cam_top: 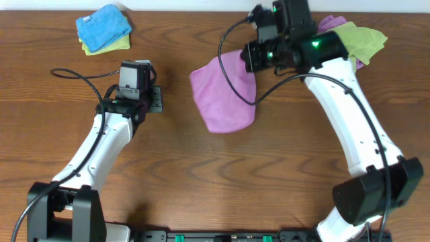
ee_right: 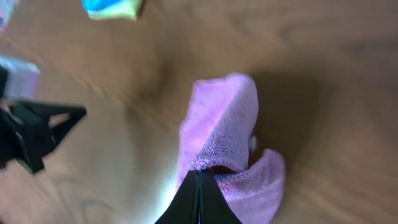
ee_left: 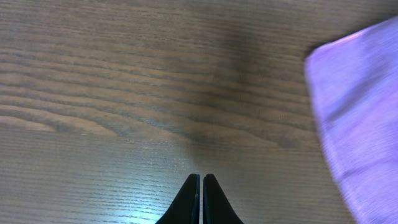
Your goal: Fold the cloth
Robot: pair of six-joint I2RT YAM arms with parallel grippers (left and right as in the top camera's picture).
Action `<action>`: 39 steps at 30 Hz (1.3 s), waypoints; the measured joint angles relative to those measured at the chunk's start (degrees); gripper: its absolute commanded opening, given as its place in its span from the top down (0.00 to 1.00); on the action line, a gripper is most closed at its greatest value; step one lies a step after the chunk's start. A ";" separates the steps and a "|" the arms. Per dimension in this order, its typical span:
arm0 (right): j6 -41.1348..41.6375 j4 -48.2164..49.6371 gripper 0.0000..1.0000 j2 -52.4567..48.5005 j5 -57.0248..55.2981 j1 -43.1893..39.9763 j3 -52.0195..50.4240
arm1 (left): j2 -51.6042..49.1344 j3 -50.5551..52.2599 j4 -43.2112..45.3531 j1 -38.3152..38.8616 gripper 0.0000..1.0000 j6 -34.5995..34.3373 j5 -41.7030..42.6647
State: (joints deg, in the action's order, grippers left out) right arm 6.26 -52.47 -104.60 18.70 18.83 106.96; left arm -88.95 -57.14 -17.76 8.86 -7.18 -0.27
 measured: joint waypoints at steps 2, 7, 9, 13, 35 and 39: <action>-0.94 -0.81 0.98 0.00 -2.32 0.00 4.09 | 0.00 0.00 0.11 0.00 0.94 0.00 -0.04; -3.15 -6.91 0.98 0.22 -9.68 0.17 12.98 | 0.00 0.00 0.22 0.00 0.94 0.00 -0.15; -3.56 -10.12 0.98 0.09 -10.80 1.46 13.11 | 0.00 0.00 0.39 0.00 0.94 0.00 -0.37; -4.48 -15.82 0.98 -1.86 -7.02 8.63 13.16 | 0.00 0.00 0.44 -0.55 0.94 -0.26 -4.31; -12.52 -27.54 0.43 -8.70 -6.10 9.14 10.95 | 7.63 0.00 -3.61 -28.15 0.94 -4.66 19.80; -12.20 -23.89 0.45 -10.32 -7.93 7.96 4.55 | 7.63 0.00 -8.31 -21.20 0.94 -3.21 21.73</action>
State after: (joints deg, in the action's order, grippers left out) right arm -5.93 -76.36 -114.91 10.76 26.79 111.50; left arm -81.32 -57.14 -26.06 -12.34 -10.39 21.45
